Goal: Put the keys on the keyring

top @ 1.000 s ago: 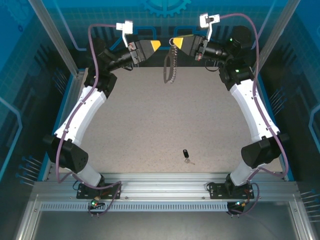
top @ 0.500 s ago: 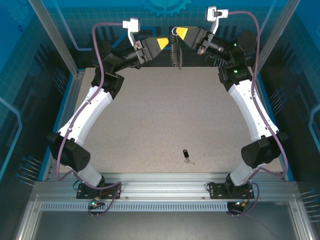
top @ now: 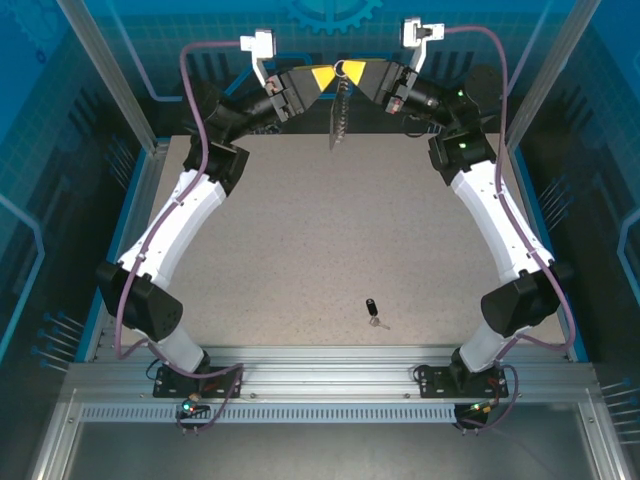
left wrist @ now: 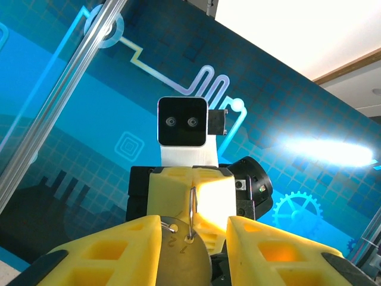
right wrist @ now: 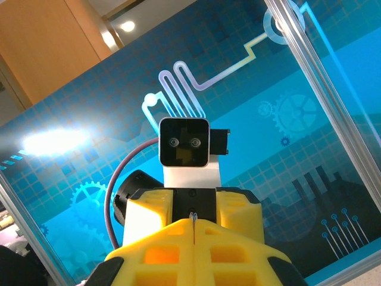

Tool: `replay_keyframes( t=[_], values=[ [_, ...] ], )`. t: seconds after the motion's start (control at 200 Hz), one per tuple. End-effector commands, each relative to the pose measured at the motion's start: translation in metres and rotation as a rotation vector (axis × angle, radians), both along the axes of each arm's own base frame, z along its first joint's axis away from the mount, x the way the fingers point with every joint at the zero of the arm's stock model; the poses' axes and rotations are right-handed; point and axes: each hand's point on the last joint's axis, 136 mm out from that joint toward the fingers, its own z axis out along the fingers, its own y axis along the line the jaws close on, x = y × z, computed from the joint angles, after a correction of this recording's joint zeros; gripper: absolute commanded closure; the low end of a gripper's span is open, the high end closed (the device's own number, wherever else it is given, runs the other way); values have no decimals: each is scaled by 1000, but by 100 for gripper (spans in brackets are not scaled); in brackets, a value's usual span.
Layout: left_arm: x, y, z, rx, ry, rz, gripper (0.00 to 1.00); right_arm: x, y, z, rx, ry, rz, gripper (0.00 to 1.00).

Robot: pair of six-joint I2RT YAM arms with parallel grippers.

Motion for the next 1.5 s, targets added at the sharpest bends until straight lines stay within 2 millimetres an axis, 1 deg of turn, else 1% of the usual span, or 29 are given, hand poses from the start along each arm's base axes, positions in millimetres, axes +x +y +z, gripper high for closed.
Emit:
replay_keyframes(
  t=[0.0,0.185,0.415,0.535,0.625,0.76,0.875,0.94,1.085,1.15,1.21,1.275,1.321,1.406,1.496],
  values=[
    [-6,4,18,-36,-57,10,66,-3,5,3,21,-22,3,100],
    [-6,1,18,-35,-59,3,69,-1,6,0,20,-16,2,100],
    [-5,-1,9,-24,-42,-1,72,0,5,0,17,-13,-2,100],
    [-5,-1,8,-23,-44,-1,78,2,5,-1,18,-9,-4,100],
    [-5,-2,8,-23,-47,-5,85,3,6,-2,17,-5,0,100],
    [-6,-5,10,-23,-56,-18,87,4,7,-1,16,-2,7,100],
    [-6,-9,10,-18,-58,-33,92,5,7,0,15,0,10,100],
    [-6,-10,10,-16,-63,-40,100,5,8,0,12,2,13,100],
    [-7,-11,9,-6,-67,-46,100,7,6,-1,1,14,17,100],
    [-7,-11,8,6,-72,-37,100,10,-1,-1,-2,27,0,80],
    [-8,-11,6,20,-79,-30,100,13,-14,1,1,34,-34,61],
    [-7,-10,4,33,-80,-25,100,16,-31,2,1,42,-75,49],
    [-7,-9,3,39,-80,-24,100,17,-41,1,-3,48,-101,45],
    [-6,-7,0,57,-82,-24,100,16,-56,-2,-27,54,-132,44],
    [-6,-6,-3,80,-87,-32,100,13,-60,-12,-89,66,-141,43]
  ],
)
